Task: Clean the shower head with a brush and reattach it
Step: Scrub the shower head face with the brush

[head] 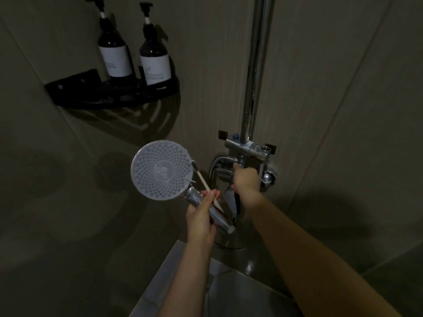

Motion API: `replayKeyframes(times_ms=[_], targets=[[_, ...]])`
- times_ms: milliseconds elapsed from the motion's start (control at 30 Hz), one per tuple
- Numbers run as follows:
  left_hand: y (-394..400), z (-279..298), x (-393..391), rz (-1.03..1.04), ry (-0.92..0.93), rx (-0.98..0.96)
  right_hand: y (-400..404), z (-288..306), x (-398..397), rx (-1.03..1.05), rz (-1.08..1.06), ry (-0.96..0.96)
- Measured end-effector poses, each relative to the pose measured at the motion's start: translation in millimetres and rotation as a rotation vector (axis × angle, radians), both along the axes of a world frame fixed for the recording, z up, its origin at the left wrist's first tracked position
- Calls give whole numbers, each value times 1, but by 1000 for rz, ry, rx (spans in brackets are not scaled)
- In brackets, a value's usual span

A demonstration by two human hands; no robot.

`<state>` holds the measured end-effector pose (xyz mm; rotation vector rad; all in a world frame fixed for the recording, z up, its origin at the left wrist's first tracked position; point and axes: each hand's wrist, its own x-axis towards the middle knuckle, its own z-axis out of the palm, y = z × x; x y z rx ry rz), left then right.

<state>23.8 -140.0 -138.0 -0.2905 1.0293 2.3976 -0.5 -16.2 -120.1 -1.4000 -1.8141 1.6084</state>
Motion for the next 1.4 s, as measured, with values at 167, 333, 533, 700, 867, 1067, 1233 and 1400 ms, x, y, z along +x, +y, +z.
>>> replayKeyframes(times_ms=[167,333,533,700,867,1067,1233,1400], targets=[[1,-1,3,-3,-36,-3,3,2,-1,38,31,-46],[-1,2,2,-4,-24,26,0,0,-4,-140,-76,54],[-5,1,2,-42,-26,21,-1,1,-3,-390,-134,184],[-5,-1,3,-48,-16,38,6,6,19,-1004,-78,745],[-3,-1,-1,-58,26,16,18,-5,13,-1078,-71,791],[-4,-1,-4,-65,60,10,14,-6,15,-1076,-32,793],[-5,-4,-7,-54,59,7,15,-4,16,-1169,13,816],[-2,-4,-8,-41,40,-7,18,-4,12,-1057,34,721]])
